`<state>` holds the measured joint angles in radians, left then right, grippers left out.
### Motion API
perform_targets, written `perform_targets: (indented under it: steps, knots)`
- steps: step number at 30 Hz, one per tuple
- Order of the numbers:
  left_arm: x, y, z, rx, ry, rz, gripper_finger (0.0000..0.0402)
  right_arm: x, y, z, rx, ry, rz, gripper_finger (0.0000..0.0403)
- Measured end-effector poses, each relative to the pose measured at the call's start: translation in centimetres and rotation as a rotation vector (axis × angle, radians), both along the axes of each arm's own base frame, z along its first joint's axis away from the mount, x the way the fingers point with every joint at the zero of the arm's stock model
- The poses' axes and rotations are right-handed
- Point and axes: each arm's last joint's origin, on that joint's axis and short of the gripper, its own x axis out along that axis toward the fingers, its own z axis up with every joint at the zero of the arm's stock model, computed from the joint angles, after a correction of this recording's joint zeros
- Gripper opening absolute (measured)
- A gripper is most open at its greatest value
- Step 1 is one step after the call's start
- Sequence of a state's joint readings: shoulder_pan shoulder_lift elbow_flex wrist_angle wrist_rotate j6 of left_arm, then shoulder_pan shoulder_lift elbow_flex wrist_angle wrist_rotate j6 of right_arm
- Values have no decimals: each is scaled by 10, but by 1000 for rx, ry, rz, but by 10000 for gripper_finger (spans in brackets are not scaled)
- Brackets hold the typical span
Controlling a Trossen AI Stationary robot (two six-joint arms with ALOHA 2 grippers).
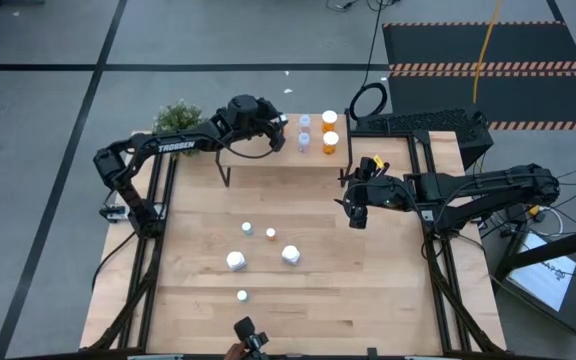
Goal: Pick and place medicine bottles onto shelf by color
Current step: Put the bottom small orange pill bottle on the shelf, then put the small orange pill bottle on the shelf aligned with the small orange pill bottle
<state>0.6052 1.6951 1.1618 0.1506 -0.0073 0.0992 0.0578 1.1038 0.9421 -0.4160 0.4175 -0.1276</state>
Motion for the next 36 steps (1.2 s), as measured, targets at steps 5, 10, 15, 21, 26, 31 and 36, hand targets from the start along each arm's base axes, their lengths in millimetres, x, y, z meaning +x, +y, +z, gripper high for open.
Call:
perform_targets:
  steps: [5, 10, 15, 21, 26, 31, 36]
  knots:
    - [0, 0, -1, -9, -1, 0, 189, 0, 0, 0, 0, 0, 0, 265]
    - [0, 0, 2, -1, -14, 1, 225, 0, 0, 0, 0, 0, 0, 265]
    - [-7, -5, 20, 27, -53, 0, 249, 0, 0, 0, 0, 0, 0, 265]
    - [-22, -19, 48, 42, -82, -9, 259, 0, 0, 0, 0, 0, 0, 265]
    - [-35, -46, 72, 46, -77, -59, 249, 0, 0, 0, 2, -1, 0, 265]
    - [-43, -85, 88, 23, -47, -153, 234, 0, 0, 0, 10, -5, -5, 265]
    - [-45, -126, 91, 8, 27, -213, 228, 2, 1, 2, 41, -48, -20, 265]
